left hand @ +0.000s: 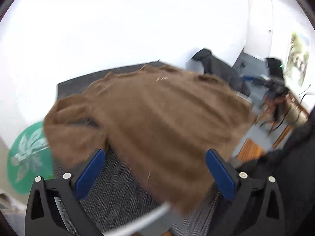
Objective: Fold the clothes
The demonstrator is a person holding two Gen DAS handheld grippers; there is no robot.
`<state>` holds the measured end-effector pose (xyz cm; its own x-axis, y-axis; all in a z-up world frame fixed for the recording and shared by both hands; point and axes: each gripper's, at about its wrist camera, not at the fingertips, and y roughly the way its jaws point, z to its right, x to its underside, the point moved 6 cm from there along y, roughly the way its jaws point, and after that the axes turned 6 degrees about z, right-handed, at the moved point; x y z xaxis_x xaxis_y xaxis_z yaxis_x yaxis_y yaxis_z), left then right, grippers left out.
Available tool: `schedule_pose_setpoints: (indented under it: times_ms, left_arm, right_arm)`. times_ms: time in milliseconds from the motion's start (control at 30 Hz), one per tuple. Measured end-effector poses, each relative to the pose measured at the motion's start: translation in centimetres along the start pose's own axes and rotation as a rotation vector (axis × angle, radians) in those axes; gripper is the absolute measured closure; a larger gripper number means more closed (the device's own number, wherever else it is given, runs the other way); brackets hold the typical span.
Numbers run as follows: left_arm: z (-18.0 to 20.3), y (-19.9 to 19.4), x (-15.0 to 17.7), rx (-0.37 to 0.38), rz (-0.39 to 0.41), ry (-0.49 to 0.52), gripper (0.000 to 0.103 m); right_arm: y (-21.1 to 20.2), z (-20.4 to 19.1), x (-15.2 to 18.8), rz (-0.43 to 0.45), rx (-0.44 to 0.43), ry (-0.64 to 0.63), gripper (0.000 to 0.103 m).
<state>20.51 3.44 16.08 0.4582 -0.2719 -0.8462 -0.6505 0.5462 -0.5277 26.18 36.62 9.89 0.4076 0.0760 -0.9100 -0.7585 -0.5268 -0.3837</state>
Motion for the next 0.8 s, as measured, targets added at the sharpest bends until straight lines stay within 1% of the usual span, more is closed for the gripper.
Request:
schedule_pose_setpoints:
  times_ms: [33,100,200,233,300,367,433,467,567,633,700,800]
  left_arm:
    - [0.5,1.7,-1.0,0.006,-0.009,0.008,0.0]
    - [1.1,4.9,-1.7,0.027,-0.044,0.038,0.0]
    - [3.2,10.4,-1.3,0.028,-0.155,0.11,0.0]
    - [3.3,12.2,-1.0,0.023,-0.195,0.135,0.0]
    - [3.0,14.4,-0.2,0.008,-0.252,0.159,0.0]
    - [2.6,15.8,0.8,-0.001,-0.297,0.151,0.0]
    - [1.6,16.4,1.8,-0.003,-0.323,0.113,0.0]
    - [1.2,16.6,2.3,-0.001,-0.335,0.093,0.0]
    - [-1.1,16.1,4.1,-0.006,-0.354,0.04,0.001]
    - [-1.6,15.4,4.6,-0.013,-0.354,0.041,0.001]
    - [-1.9,15.1,4.9,-0.019,-0.361,0.04,0.001]
    - [-2.2,14.9,5.1,-0.016,-0.371,0.042,0.001]
  right_arm:
    - [2.1,-0.5,-0.3,-0.041,-0.04,-0.017,0.0]
    - [6.1,-1.6,-0.2,-0.127,-0.08,-0.074,0.0]
    - [11.1,-2.8,1.2,-0.281,-0.113,-0.185,0.0]
    - [12.6,-3.1,1.8,-0.33,-0.121,-0.222,0.0]
    - [14.1,-2.9,3.2,-0.415,-0.117,-0.292,0.0]
    - [14.7,-2.0,4.6,-0.486,-0.114,-0.33,0.0]
    - [14.9,-0.5,6.2,-0.557,-0.102,-0.34,0.0]
    - [14.7,0.1,7.2,-0.597,-0.113,-0.334,0.0]
    - [13.2,1.8,8.7,-0.625,-0.143,-0.32,0.0]
    - [12.0,2.8,9.1,-0.626,-0.155,-0.318,0.0]
    - [11.3,3.4,9.3,-0.623,-0.159,-0.285,0.0]
    - [11.3,3.6,9.4,-0.628,-0.159,-0.293,0.0]
